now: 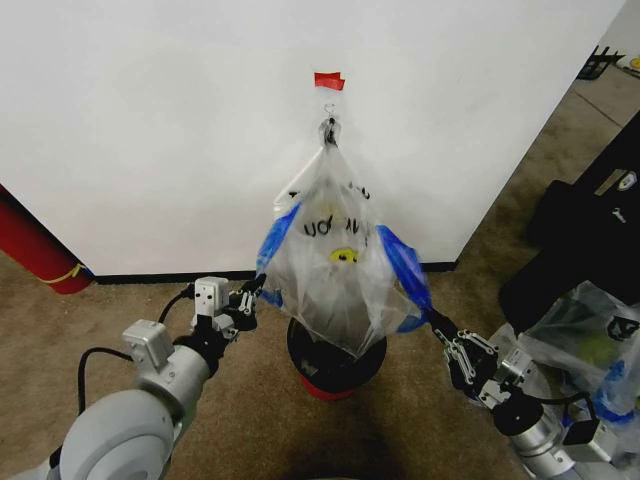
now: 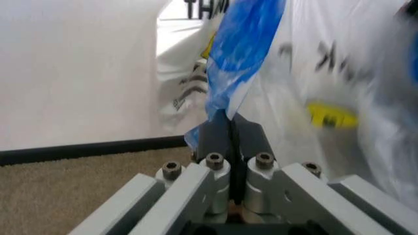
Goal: Pick up the garbage bag from the wall and place it over the trash bin.
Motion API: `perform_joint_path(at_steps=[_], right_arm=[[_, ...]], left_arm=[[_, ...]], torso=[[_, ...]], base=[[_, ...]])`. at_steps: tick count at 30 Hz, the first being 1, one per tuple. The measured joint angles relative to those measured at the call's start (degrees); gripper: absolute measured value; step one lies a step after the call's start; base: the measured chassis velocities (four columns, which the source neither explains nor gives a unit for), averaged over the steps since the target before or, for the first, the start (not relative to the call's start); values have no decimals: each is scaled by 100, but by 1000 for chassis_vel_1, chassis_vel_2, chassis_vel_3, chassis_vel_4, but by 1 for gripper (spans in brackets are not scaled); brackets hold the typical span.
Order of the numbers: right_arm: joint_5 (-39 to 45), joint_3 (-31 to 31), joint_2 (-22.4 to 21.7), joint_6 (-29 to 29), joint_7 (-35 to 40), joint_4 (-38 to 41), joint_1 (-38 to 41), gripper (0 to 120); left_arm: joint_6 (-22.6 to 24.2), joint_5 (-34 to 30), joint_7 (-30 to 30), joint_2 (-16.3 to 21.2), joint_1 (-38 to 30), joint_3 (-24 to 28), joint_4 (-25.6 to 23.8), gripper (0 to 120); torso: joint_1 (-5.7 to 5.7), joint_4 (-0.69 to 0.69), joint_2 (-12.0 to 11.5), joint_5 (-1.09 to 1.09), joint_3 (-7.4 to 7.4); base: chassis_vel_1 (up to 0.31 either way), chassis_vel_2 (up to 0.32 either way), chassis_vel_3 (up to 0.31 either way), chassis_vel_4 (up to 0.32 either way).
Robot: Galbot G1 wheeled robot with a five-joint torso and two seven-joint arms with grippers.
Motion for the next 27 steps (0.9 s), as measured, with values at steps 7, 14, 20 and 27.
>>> perform_joint_path(at_steps=[7, 14, 20, 27], right_arm=[[177, 177, -26, -36, 86, 270, 16, 0], [360, 319, -101, -201, 267, 869, 33, 0], [239, 133, -35, -206, 293, 823, 115, 0], [113, -151, 90, -193, 369, 401, 516, 0]], left_arm=[[-112, -28, -45, 51, -203, -142, -1, 0], [-135, -108, -79, 59, -413, -152, -29, 0], [-298, 149, 30, -59, -453, 73, -26, 0], [-500, 552, 101, -202, -763, 578, -18, 0]], torso=[[0, 1, 0, 0, 0], [0, 1, 0, -1, 1], [0, 1, 0, 1, 1], [0, 1, 0, 2, 1]], base=[[0, 0, 0, 0], [0, 0, 0, 0], [0, 0, 0, 0], [0, 0, 0, 0]])
